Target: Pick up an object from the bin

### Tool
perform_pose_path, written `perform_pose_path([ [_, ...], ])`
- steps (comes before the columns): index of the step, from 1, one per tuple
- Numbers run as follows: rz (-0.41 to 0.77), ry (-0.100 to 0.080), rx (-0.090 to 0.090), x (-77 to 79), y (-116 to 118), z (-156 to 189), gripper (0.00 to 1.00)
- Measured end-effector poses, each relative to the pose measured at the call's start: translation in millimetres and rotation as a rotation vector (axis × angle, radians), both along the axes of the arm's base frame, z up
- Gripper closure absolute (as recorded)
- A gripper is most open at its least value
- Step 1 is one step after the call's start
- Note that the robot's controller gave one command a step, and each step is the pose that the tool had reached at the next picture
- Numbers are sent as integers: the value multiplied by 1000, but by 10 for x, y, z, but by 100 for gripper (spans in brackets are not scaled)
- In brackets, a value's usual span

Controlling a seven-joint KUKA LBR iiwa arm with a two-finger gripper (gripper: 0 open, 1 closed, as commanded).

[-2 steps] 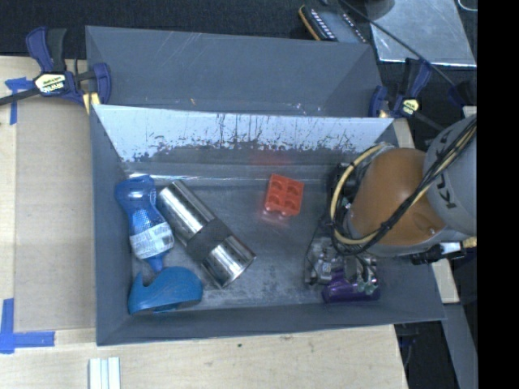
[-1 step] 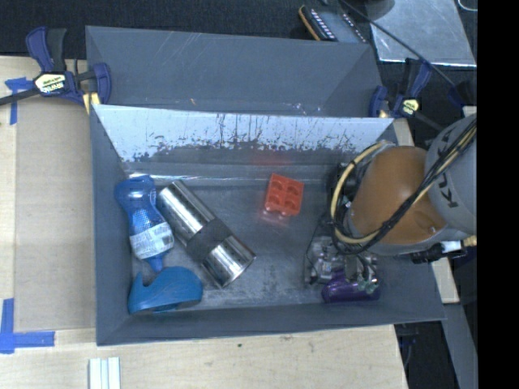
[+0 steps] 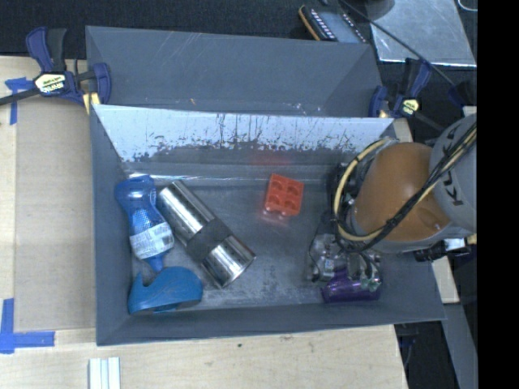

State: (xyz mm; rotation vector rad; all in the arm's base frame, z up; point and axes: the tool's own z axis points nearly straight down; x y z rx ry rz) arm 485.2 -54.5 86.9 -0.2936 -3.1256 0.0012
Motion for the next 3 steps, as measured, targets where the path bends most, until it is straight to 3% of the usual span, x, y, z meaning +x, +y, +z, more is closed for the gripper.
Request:
perform_pose_path([
  [3,0,-2,-1,5,-3,381,100],
])
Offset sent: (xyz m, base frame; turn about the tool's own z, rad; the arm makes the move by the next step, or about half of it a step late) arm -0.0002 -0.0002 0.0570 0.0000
